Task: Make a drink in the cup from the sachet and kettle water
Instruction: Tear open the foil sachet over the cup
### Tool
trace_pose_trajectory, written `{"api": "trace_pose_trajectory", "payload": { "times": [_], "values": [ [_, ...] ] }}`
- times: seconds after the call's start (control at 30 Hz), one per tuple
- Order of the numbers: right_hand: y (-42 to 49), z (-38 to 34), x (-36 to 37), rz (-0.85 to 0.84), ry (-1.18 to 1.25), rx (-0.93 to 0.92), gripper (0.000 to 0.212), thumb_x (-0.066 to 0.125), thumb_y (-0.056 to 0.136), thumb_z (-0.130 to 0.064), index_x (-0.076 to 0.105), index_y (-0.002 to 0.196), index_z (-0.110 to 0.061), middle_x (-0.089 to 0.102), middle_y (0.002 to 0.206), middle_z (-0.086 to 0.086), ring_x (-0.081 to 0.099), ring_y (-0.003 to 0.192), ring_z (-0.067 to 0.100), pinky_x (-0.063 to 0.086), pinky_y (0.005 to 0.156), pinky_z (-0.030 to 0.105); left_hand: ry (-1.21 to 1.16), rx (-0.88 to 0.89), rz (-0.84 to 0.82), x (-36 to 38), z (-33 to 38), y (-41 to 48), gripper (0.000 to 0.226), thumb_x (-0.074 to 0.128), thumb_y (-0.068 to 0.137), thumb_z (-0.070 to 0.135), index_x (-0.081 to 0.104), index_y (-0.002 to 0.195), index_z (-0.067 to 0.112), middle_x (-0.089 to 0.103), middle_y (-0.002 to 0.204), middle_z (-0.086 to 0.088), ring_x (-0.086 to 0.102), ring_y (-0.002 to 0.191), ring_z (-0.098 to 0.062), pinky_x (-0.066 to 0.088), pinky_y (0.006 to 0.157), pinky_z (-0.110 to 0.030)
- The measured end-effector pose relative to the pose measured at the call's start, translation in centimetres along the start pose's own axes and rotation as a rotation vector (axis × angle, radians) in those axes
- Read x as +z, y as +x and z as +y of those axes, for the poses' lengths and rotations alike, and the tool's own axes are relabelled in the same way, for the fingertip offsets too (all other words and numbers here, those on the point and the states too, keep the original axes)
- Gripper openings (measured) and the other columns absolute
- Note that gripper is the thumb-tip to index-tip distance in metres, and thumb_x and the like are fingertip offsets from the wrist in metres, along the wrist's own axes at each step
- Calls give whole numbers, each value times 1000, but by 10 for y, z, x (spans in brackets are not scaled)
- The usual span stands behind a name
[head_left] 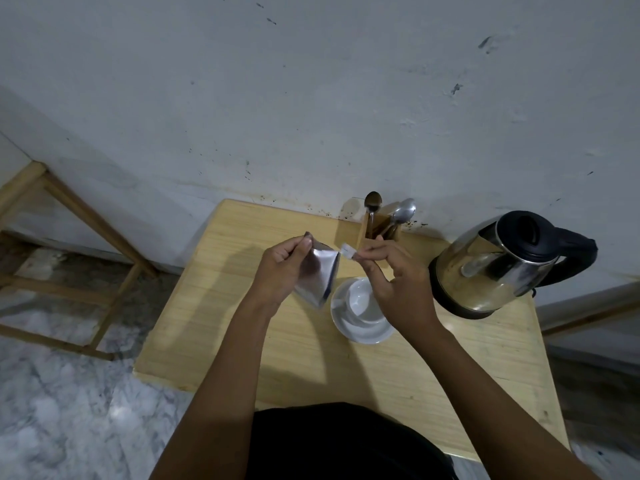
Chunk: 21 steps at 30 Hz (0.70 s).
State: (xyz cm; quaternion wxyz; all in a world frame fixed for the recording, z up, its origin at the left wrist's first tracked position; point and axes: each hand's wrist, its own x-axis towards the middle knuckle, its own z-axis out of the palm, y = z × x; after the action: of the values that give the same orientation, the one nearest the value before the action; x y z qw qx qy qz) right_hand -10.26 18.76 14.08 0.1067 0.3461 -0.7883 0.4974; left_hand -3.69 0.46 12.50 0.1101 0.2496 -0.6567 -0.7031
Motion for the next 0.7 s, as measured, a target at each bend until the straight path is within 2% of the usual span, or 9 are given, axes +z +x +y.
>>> {"api": "trace_pose_trajectory", "payload": {
  "times": [0.07, 0.17, 0.27, 0.33, 0.43, 0.5, 0.57, 0.63, 0.7],
  "values": [
    [-6, -1, -2, 17, 19, 67, 13, 70, 84, 1, 74, 90, -9, 65, 93, -14, 59, 99, -11, 44, 90, 11, -2, -19, 62, -7, -2, 4, 20, 56, 95, 30, 75, 96, 25, 72, 95, 11, 62, 98, -6, 46, 94, -29],
    [-13, -3, -6, 11, 73, 120, 16, 69, 84, 2, 72, 90, -14, 65, 92, -16, 62, 94, -6, 47, 85, 14, 2, -28, 80, -8, -5, 6, 24, 56, 94, 31, 74, 106, 19, 72, 99, 10, 61, 100, -6, 45, 92, -25],
    [-18, -7, -5, 41, 148, 167, 23, 68, 85, 2, 69, 89, -21, 67, 93, -16, 65, 94, 4, 50, 85, 22, 21, -35, 73, -5, -10, 6, 22, 55, 95, 30, 75, 99, 21, 70, 92, 12, 60, 95, -6, 44, 87, -25],
    [-20, -11, -6, 130, 248, 228, 33, 68, 86, 3, 68, 88, -30, 69, 93, -12, 69, 93, 15, 53, 84, 29, 2, -46, 102, -10, -14, 6, 21, 56, 94, 32, 76, 94, 25, 70, 92, 7, 59, 96, -11, 45, 89, -32],
    [-20, -17, -16, 235, 380, 346, 34, 66, 88, -1, 68, 87, -34, 72, 92, 1, 70, 90, 17, 54, 83, 24, -34, -49, 156, -22, -17, 8, 20, 57, 94, 31, 75, 87, 27, 67, 93, 0, 58, 94, -15, 45, 87, -37],
    [-22, -14, -18, 167, 370, 441, 21, 67, 89, -4, 68, 89, -26, 73, 86, -1, 70, 87, 12, 54, 82, 22, -33, -46, 167, -28, -16, 8, 19, 56, 95, 29, 74, 88, 25, 67, 90, 2, 58, 91, -13, 45, 85, -33],
    [-25, -5, -12, 53, 298, 538, 10, 68, 90, -13, 69, 94, -22, 73, 83, -5, 69, 83, 8, 55, 79, 22, -19, -45, 154, -31, -15, 6, 20, 56, 95, 27, 73, 102, 20, 70, 99, 4, 61, 97, -10, 46, 89, -30],
    [-25, 6, 0, -66, 223, 616, 18, 68, 90, -21, 64, 106, -26, 72, 80, -8, 67, 79, 3, 51, 75, 14, 2, -43, 144, -35, -14, 3, 20, 55, 95, 28, 72, 105, 23, 70, 109, 7, 61, 104, -6, 46, 92, -26],
    [-21, 16, 15, -157, 162, 663, 28, 69, 89, -23, 58, 114, -31, 72, 78, -8, 66, 76, 2, 45, 69, 7, 12, -48, 147, -40, -13, -2, 17, 55, 96, 28, 71, 96, 35, 68, 105, 19, 61, 100, 7, 45, 87, -18]
  ]
}}
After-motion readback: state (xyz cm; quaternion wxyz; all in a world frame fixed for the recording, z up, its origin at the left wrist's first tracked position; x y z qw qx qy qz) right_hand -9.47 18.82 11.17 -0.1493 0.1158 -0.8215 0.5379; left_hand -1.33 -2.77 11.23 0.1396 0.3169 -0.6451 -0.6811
